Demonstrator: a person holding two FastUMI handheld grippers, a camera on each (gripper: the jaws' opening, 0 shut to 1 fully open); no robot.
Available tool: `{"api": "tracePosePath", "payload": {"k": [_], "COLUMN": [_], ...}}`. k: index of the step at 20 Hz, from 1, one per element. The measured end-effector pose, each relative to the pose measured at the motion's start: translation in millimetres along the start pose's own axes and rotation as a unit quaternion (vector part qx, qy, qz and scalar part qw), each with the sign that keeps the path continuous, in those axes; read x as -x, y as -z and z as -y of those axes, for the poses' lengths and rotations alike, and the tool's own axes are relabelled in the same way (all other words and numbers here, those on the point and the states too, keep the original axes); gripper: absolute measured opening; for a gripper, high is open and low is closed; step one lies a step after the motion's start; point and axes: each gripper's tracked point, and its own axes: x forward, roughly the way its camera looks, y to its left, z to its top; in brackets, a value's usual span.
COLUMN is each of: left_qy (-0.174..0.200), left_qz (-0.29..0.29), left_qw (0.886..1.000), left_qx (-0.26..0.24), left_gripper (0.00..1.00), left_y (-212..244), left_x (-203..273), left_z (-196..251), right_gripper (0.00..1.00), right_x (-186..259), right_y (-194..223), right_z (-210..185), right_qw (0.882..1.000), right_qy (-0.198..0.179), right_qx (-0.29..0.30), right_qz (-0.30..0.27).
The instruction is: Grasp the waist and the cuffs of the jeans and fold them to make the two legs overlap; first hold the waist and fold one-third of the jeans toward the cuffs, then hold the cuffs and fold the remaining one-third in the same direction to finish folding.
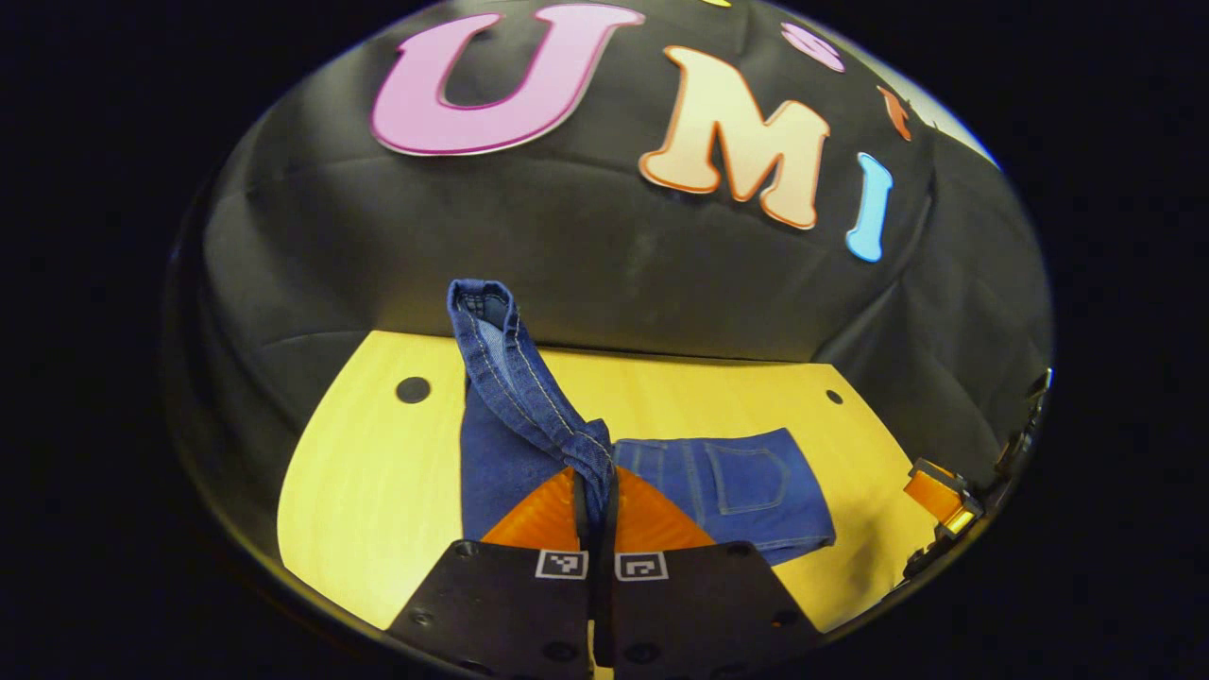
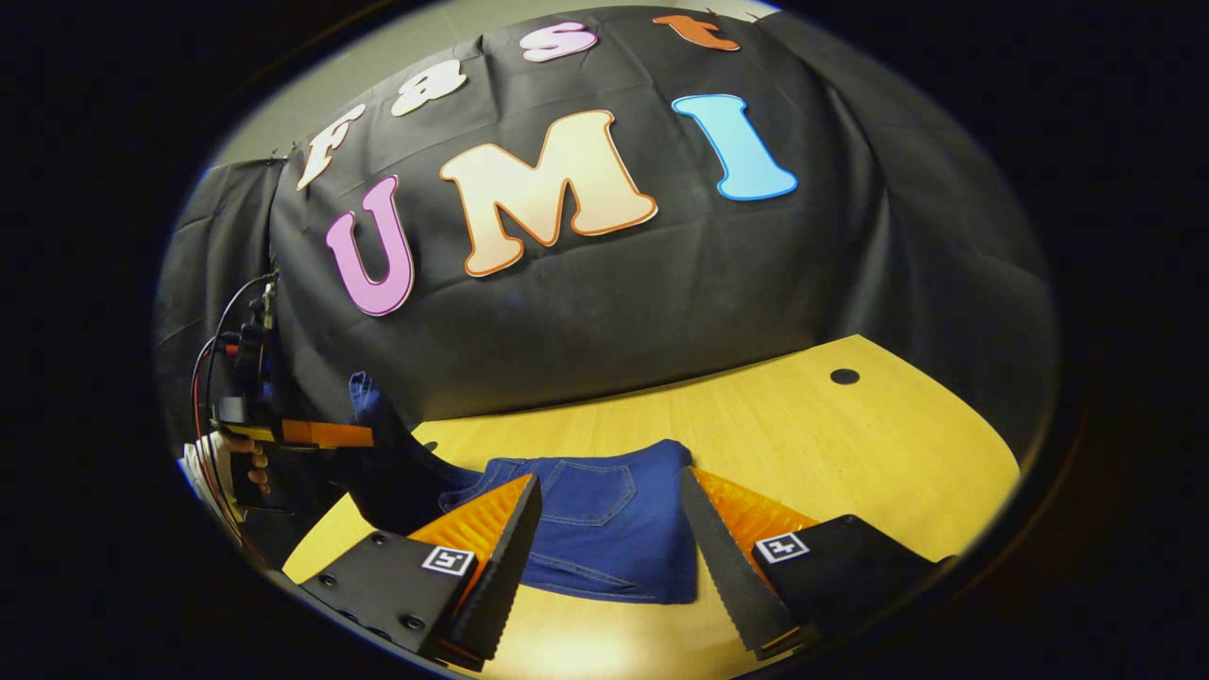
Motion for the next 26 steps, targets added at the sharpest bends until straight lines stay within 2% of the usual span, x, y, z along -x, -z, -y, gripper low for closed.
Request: {"api": "tracePosePath", "payload": {"k": [9,11,15,17,20,21,22,26], "left_qy": [0.103,0.103,0.072,0.077,0.062,0.052,0.043,-0.025], "left_qz": [0.001,-0.013,-0.043,-0.031,0.032,0.060,0.079,0.159], "left_qw": [0.995,0.994,0.996,0.996,0.997,0.996,0.995,0.985], "left_qx": [-0.015,-0.020,-0.035,-0.029,-0.028,-0.031,-0.034,-0.065], "left_gripper": [0.00,0.00,0.00,0.03,0.99,0.93,0.96,0.96], "left_y": [20,38,79,85,64,53,45,14], "left_x": [-60,-78,-110,-115,-90,-72,-55,37], "left_z": [144,160,172,185,183,180,176,133], "right_gripper": [0.92,0.92,0.92,0.92,0.97,0.97,0.98,0.98], "right_x": [18,20,22,21,27,30,33,59], "right_y": [-1,1,7,5,-7,-14,-20,-58], "right_z": [52,61,67,66,53,46,38,-9], "right_qw": [1.000,1.000,1.000,1.000,1.000,0.999,0.999,0.993], "right_qy": [0.004,0.006,-0.004,-0.010,-0.015,-0.017,-0.019,-0.032], "right_qx": [0.011,0.013,0.022,0.026,0.025,0.028,0.032,0.052], "right_qz": [-0.004,-0.005,-0.011,-0.009,0.012,0.023,0.035,0.099]}}
